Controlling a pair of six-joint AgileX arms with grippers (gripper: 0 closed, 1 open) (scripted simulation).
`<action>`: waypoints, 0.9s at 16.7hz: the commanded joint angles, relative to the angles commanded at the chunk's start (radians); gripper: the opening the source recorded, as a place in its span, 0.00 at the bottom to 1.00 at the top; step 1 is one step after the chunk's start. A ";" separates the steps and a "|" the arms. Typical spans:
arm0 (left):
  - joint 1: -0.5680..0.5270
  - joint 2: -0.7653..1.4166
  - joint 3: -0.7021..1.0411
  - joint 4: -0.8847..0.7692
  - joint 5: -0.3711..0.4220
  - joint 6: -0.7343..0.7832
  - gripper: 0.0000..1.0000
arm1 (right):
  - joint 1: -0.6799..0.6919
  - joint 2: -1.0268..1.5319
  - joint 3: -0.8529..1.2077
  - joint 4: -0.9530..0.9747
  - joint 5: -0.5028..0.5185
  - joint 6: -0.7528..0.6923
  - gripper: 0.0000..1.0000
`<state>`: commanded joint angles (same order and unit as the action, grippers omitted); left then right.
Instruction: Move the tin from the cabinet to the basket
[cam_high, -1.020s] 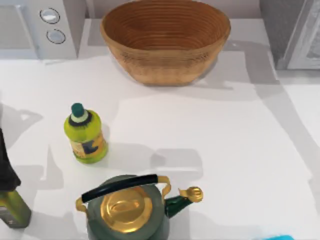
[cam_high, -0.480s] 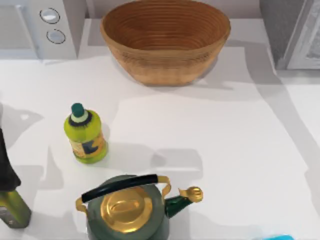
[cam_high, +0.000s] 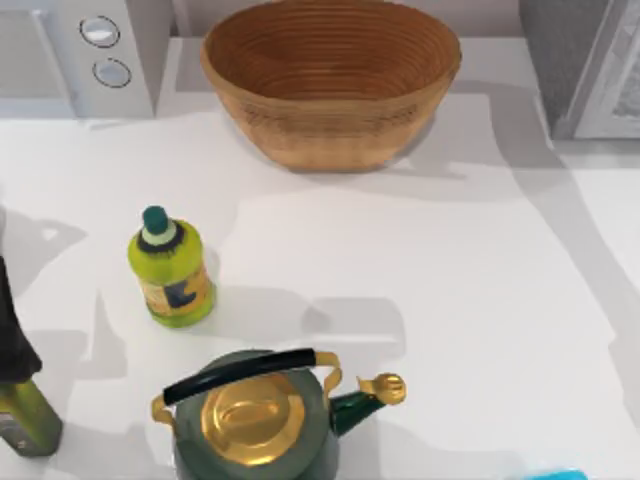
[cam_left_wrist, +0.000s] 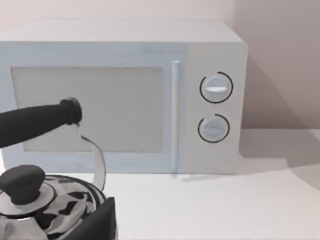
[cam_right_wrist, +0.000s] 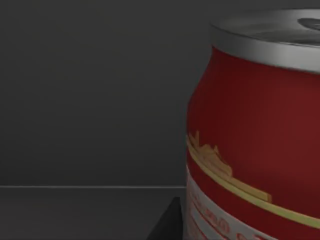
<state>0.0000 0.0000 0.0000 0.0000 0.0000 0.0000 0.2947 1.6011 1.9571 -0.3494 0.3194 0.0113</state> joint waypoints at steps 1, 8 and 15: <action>0.000 0.000 0.000 0.000 0.000 0.000 1.00 | 0.000 0.000 0.000 0.000 0.000 0.000 0.10; 0.000 0.000 0.000 0.000 0.000 0.000 1.00 | 0.000 0.000 0.000 0.000 0.000 0.000 0.00; 0.000 0.000 0.000 0.000 0.000 0.000 1.00 | 0.071 -0.060 0.027 -0.074 0.072 0.000 0.00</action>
<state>0.0000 0.0000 0.0000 0.0000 0.0000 0.0000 0.3658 1.5410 1.9844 -0.4230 0.3912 0.0118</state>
